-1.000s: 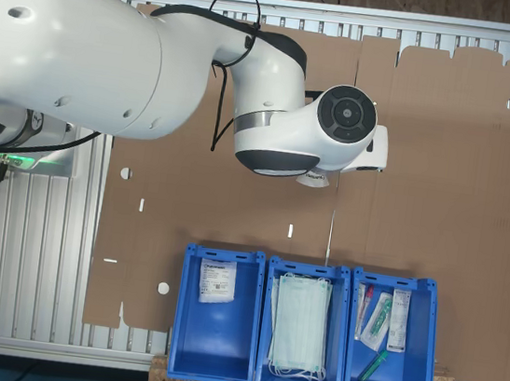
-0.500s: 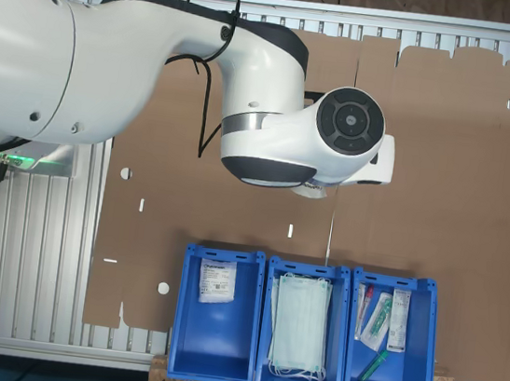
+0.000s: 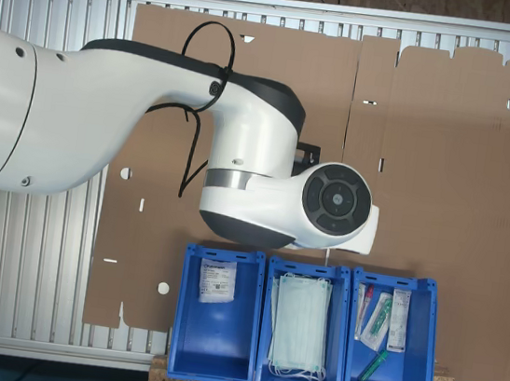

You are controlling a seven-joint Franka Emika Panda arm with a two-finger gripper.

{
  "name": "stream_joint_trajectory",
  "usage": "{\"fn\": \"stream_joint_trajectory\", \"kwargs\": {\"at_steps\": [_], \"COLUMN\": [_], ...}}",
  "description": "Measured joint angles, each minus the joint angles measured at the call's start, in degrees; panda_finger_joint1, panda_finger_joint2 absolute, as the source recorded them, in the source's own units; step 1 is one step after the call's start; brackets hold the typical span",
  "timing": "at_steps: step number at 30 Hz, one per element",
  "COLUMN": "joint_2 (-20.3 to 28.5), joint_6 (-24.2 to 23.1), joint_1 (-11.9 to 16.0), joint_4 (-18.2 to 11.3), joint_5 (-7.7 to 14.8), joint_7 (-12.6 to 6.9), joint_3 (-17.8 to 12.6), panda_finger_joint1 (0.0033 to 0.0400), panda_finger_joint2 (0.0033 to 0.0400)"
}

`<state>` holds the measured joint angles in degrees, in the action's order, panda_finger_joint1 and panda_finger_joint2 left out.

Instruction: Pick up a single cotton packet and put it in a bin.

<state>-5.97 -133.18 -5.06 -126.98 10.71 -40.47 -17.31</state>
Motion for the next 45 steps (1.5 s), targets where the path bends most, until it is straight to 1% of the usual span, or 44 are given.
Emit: {"fn": "stream_joint_trajectory", "kwargs": {"at_steps": [9, 14, 26, 33, 35, 45], "joint_2": [1.2, 2.5, 5.0, 5.1, 5.1, 4.6], "joint_6": [1.3, 1.7, 2.1, 2.2, 2.2, 1.7], "joint_1": [2.2, 3.1, 4.2, 4.3, 4.3, 4.3], "joint_4": [-0.3, -0.9, -2.9, -3.2, -3.3, -3.8], "joint_5": [2.3, 3.4, 4.9, 5.3, 5.8, 7.2], "joint_7": [0.0, 0.0, 0.0, 0.0, 0.0, 0.0], "joint_3": [-4.2, -6.7, -12.0, -13.9, -14.4, -15.3], "panda_finger_joint1": [0.0068, 0.0068, 0.0068, 0.0068, 0.0068, 0.0068], "panda_finger_joint2": [0.0068, 0.0068, 0.0068, 0.0068, 0.0068, 0.0068]}}
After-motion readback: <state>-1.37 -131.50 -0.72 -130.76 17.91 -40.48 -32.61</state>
